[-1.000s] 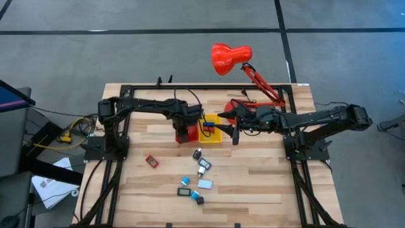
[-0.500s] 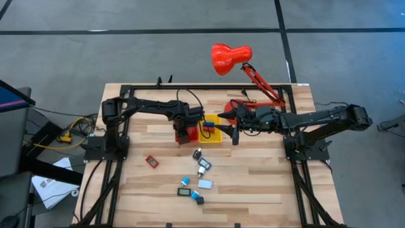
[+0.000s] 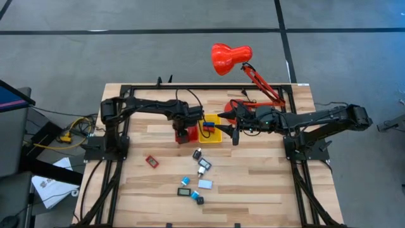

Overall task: Pick & Place Office items
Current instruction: Put the red digital timer into the yellow basket

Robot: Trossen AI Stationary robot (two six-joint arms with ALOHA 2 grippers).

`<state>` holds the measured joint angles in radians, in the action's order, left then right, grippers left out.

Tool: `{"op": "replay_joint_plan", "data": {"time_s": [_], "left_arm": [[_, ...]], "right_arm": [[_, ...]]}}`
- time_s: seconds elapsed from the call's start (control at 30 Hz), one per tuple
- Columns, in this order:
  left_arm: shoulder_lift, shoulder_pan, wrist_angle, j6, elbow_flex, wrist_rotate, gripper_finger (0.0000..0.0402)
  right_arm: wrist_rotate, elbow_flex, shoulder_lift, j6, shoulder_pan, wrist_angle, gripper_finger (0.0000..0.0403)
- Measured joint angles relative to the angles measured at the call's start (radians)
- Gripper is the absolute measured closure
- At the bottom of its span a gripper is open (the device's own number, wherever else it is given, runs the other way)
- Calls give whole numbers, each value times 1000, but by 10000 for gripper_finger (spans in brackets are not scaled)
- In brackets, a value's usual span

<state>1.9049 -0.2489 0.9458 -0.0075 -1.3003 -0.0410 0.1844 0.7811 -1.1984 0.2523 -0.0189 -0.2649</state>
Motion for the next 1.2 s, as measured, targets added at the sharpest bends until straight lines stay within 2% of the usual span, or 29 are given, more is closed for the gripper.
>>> {"op": "replay_joint_plan", "data": {"time_s": [0.2,0.4,0.63,0.8,0.9,1.07,1.2], "left_arm": [[-79,0,25,-3,0,4,217],[-237,0,-12,-102,3,-8,215],[-443,22,-3,-147,74,-7,178],[-607,57,65,-64,218,64,140],[-715,82,19,-56,347,146,121],[-887,137,-165,-43,595,218,106],[-938,176,-350,-1,692,231,105]], "right_arm": [[0,0,0,0,2,1,154],[0,0,0,-12,2,-1,154],[0,0,0,-16,2,-3,154],[0,0,0,-16,2,-1,154],[0,0,0,-16,8,0,154],[0,0,0,-20,23,2,154],[0,0,0,-19,38,-1,154]]}}
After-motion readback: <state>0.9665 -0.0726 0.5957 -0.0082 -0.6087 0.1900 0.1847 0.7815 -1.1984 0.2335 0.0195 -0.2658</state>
